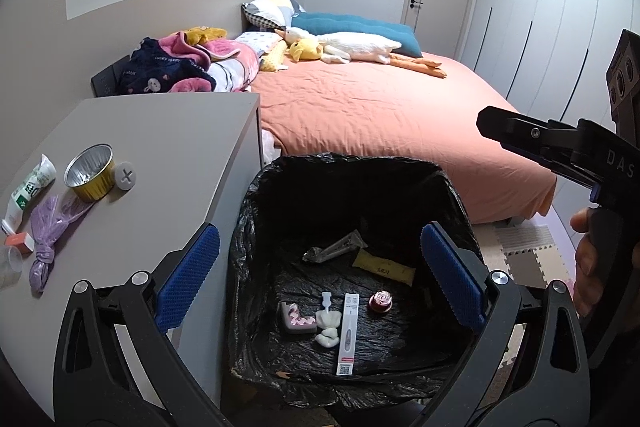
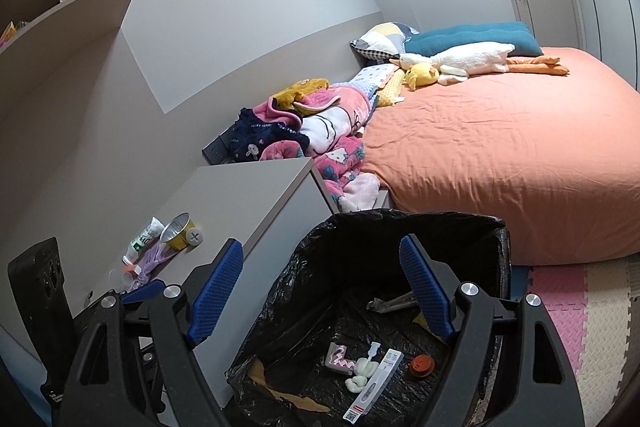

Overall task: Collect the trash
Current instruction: 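Move both open tools back from the bin to the table items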

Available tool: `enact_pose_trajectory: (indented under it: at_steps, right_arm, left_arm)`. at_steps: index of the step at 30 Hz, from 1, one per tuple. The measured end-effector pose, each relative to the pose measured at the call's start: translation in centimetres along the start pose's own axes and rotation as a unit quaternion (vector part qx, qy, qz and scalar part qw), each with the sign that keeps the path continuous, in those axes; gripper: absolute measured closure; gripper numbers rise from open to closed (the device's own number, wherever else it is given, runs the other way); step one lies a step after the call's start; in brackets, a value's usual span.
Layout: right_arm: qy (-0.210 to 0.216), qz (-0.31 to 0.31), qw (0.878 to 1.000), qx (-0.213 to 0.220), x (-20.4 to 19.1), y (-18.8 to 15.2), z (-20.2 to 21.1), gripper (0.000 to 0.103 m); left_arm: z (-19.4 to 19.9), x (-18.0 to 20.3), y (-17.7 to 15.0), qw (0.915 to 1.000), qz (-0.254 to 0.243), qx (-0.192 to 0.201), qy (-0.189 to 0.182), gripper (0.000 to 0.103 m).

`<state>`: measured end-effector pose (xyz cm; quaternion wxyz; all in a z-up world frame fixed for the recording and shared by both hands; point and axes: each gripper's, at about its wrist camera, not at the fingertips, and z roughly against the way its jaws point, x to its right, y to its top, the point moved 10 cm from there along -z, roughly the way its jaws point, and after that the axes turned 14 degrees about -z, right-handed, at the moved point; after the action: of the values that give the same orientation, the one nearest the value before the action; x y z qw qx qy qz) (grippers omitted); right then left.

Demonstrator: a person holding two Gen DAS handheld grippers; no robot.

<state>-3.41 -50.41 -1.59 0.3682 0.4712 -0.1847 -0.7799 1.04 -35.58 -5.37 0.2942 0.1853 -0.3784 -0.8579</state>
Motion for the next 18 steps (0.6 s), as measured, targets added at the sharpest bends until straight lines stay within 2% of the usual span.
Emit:
enact_pose_trajectory:
  at_steps: [18]
  right_arm:
    - [0.033,0.041,0.998,-0.040,-6.3,-2.7,-2.9,0.022]
  left_arm:
    - [1.9,-6.7,-2.0,0.9972,0.061,0.000,0.042,0.006]
